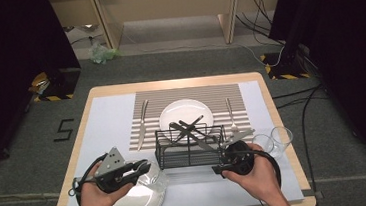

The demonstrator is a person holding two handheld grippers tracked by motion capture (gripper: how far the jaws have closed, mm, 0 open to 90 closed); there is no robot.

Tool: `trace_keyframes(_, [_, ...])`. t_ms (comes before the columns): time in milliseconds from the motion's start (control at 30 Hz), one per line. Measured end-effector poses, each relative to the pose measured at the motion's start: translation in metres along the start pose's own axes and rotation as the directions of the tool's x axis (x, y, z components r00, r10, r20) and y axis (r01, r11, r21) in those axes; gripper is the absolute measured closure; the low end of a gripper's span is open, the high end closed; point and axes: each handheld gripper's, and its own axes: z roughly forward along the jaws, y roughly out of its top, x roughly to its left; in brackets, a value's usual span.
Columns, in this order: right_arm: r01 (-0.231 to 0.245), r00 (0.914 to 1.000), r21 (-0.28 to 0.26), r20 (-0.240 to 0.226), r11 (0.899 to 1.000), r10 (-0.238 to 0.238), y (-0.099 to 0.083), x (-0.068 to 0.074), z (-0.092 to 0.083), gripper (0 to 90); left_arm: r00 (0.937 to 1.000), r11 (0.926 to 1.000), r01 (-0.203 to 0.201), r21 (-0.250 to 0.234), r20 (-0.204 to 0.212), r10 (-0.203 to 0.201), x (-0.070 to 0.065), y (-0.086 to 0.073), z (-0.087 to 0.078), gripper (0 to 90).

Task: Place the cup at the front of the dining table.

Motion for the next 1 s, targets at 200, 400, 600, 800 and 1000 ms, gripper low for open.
trace_keyframes(200, [-0.002, 1.0000, -0.002, 0.000, 1.000, 0.002, 0.000, 0.000, 0.000, 54.2, 1.0000, 1.0000, 0.005, 0.000, -0.008, -0.005, 0.002, -0.001, -0.002, 78.4])
trace_keyframes(400, [-0.002, 1.0000, -0.002, 0.001, 1.000, 0.002, 0.000, 0.000, -0.001, 54.2, 0.9998, 0.9999, 0.012, -0.001, -0.014, -0.012, 0.005, -0.003, -0.005, 78.4])
trace_keyframes(600, [-0.002, 1.0000, -0.001, 0.000, 1.000, 0.002, 0.000, 0.000, 0.000, 54.2, 0.9996, 0.9999, 0.015, -0.003, -0.024, -0.016, 0.007, -0.005, -0.007, 78.4])
trace_keyframes(800, [-0.001, 1.0000, -0.001, 0.000, 1.000, 0.001, 0.000, 0.000, 0.000, 54.2, 0.9990, 0.9997, 0.024, -0.007, -0.036, -0.024, 0.010, -0.006, -0.011, 78.4])
trace_keyframes(1000, [0.001, 1.0000, -0.002, 0.000, 1.000, -0.001, 0.000, 0.000, 0.000, 54.3, 0.9985, 0.9996, 0.027, -0.007, -0.048, -0.027, 0.014, -0.007, -0.015, 78.4])
